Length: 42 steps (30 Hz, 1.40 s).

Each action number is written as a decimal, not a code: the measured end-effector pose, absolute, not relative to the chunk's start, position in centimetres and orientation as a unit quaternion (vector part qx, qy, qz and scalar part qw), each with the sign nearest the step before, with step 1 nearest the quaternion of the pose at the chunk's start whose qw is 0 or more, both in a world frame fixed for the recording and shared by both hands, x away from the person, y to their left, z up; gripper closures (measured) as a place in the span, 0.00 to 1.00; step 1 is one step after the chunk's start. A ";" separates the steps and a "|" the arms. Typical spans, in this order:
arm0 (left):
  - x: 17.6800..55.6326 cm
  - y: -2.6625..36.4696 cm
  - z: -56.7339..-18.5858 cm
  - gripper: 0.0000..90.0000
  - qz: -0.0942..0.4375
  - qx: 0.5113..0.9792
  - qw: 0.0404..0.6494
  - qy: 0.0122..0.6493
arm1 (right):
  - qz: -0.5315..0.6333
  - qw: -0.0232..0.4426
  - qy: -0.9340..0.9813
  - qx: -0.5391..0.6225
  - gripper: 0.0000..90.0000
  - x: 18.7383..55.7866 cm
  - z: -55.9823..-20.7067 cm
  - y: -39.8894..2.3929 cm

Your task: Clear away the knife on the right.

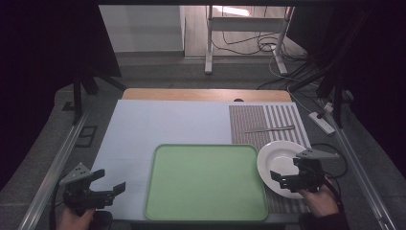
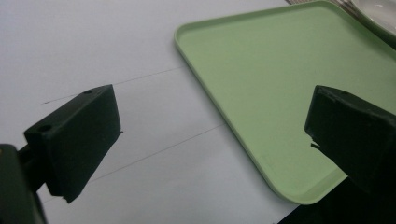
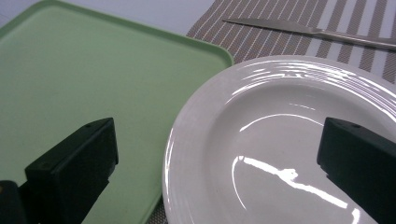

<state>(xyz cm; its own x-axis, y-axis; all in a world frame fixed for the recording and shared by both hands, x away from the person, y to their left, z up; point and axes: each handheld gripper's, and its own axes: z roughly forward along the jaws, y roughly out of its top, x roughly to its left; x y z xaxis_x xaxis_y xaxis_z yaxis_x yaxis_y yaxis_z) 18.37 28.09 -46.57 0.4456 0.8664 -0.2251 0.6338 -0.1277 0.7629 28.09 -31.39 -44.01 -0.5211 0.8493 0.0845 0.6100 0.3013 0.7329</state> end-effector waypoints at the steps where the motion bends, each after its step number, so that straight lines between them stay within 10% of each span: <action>1: 18.4 28.1 -46.6 0.04 0.138 0.739 0.421 0.508 | 0.367 0.162 0.791 0.462 0.00 28.3 -44.1 -31.3; 42: 18.6 27.8 -46.6 0.04 0.138 0.744 0.409 0.510 | 0.278 0.206 0.792 0.502 0.00 40.0 -46.3 -31.6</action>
